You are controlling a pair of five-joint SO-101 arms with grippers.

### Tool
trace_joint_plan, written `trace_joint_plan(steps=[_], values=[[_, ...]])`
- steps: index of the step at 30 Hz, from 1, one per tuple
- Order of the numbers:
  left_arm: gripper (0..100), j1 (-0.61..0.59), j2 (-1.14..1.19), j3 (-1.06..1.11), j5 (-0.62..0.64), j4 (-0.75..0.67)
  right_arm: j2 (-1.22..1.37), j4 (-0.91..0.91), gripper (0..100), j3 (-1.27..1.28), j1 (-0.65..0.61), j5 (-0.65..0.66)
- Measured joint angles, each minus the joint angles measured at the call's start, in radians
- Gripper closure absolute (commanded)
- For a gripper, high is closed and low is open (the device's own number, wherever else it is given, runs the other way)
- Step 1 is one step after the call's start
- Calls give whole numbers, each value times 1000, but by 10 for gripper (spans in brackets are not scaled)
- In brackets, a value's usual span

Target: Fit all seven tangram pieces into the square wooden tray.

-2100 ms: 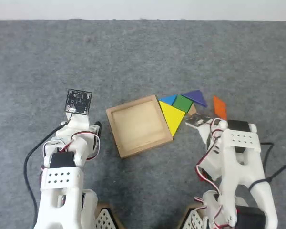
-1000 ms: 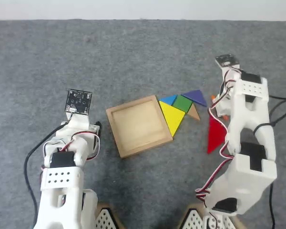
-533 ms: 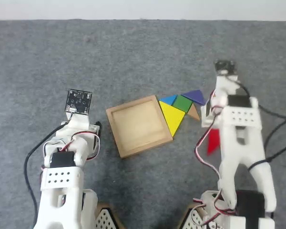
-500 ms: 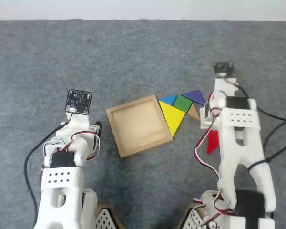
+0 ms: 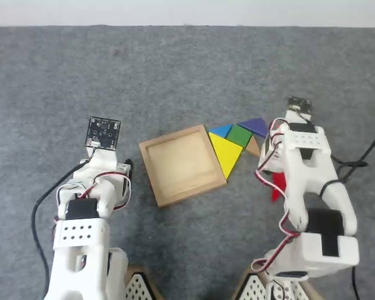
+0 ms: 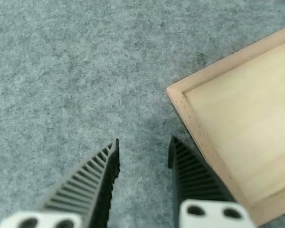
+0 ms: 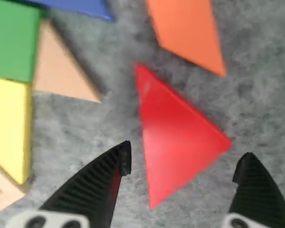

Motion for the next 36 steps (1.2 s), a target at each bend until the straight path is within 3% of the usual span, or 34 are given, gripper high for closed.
trace_joint_plan(steps=[7,24,36], values=[[830,0,0,0,0,0,41,-35,660,0,63,-2],[830,0,0,0,0,0,149,-55,662,-89,58,112],[830,0,0,0,0,0,167,-20,663,-100,58,104]])
